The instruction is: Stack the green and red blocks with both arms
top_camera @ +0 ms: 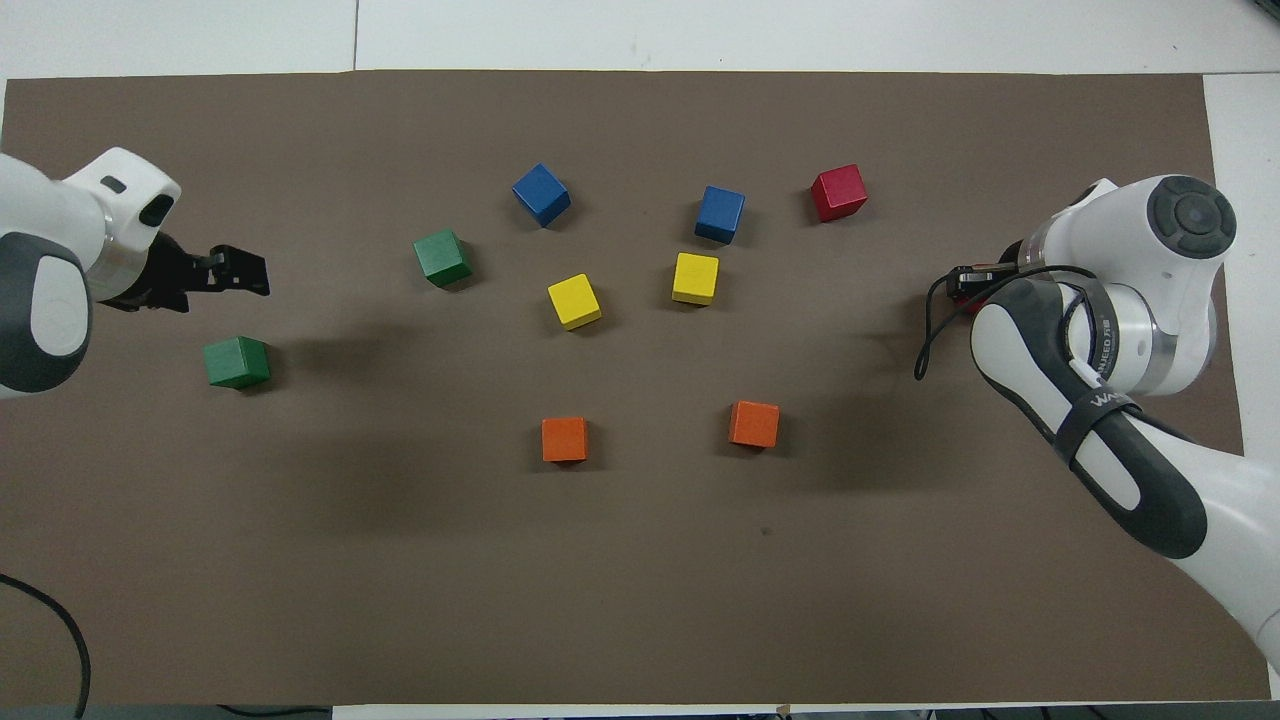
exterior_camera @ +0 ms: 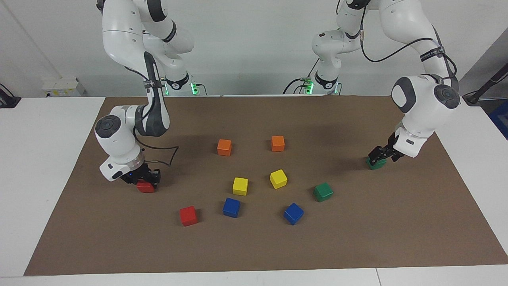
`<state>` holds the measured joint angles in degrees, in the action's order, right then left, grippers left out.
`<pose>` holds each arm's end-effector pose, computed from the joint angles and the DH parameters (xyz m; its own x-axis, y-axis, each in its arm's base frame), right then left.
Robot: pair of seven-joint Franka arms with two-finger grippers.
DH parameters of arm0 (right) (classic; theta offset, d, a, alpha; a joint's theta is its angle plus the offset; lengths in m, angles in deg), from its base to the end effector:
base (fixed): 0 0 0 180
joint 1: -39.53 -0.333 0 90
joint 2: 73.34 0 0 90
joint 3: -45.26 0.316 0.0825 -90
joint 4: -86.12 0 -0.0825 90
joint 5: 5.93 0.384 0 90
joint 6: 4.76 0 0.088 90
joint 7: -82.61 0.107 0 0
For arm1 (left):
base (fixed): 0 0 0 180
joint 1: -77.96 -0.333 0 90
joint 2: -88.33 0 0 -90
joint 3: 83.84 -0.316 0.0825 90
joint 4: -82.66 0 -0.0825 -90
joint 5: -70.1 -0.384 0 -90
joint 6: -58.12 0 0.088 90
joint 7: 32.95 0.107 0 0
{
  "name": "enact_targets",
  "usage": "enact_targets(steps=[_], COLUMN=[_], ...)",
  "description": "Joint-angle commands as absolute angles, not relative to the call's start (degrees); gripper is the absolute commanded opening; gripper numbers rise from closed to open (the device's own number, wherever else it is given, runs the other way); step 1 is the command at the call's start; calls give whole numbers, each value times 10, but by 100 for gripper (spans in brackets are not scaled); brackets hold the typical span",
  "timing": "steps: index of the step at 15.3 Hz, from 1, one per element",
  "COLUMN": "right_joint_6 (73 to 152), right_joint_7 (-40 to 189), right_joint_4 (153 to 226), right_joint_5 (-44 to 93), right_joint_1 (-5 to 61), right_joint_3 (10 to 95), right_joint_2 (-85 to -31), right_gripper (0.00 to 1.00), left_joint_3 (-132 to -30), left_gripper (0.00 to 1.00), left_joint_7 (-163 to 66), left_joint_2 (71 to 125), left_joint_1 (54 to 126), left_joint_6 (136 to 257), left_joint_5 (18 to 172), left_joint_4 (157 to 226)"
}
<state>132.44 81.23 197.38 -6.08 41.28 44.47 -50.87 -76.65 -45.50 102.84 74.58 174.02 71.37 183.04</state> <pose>0.6252 -0.0273 0.2862 0.9980 -0.0169 0.0604 -0.0174 -0.9998 0.0086 0.6307 -0.0378 0.4273 0.9861 0.1657 0.0075 0.1651 -0.9848 0.0544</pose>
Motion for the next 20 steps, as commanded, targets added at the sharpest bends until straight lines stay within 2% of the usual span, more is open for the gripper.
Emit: enact_targets(steps=[1, 2, 3, 4, 5, 7, 12, 15, 16, 17, 18, 20], right_joint_6=[1350, 1357, 1357, 1356, 1346, 1303, 1107, 1071, 1076, 1079, 1078, 1078], right_joint_7=[800, 801, 804, 805, 804, 805, 819, 856, 857, 863, 864, 863], right_joint_4=[1976, 1976, 1972, 1971, 1968, 1955, 1826, 1769, 1758, 1754, 1752, 1708], right_joint_5=[-65, -65, -65, -65, -65, -65, -92, -95, -102, -105, -106, -111], right_joint_1=[423, 423, 423, 423, 423, 415, 386, 341, 331, 322, 312, 297], right_joint_3=[453, 453, 453, 453, 452, 451, 451, 451, 452, 453, 453, 453], right_joint_2=[-501, -500, -499, -499, -499, -507, -517, -508, -504, -498, -490, -454], right_gripper=[0, 0, 25, 99, 100, 100, 100, 100, 100, 100, 100, 100], left_joint_3=[-775, -775, -775, -775, -775, -774, -773, -773, -773, -772, -772, -773], left_gripper=[100, 100, 100, 100, 100, 100, 100, 100, 72, 11, 0, 0], left_joint_7=[-591, -625, -659, -703, -727, -728, -733, -756, -763, -763, -762, -758], left_joint_2=[1118, 1146, 1172, 1199, 1215, 1214, 1201, 1183, 1180, 1180, 1180, 1180], left_joint_1=[828, 849, 873, 895, 902, 905, 911, 910, 909, 906, 904, 903], left_joint_6=[1718, 1715, 1717, 1724, 1736, 1748, 1825, 1893, 1891, 1879, 1859, 1815], left_joint_5=[713, 702, 684, 667, 655, 623, 603, 603, 604, 607, 608, 608], left_joint_4=[1724, 1692, 1665, 1644, 1634, 1640, 1725, 1789, 1793, 1791, 1783, 1761])
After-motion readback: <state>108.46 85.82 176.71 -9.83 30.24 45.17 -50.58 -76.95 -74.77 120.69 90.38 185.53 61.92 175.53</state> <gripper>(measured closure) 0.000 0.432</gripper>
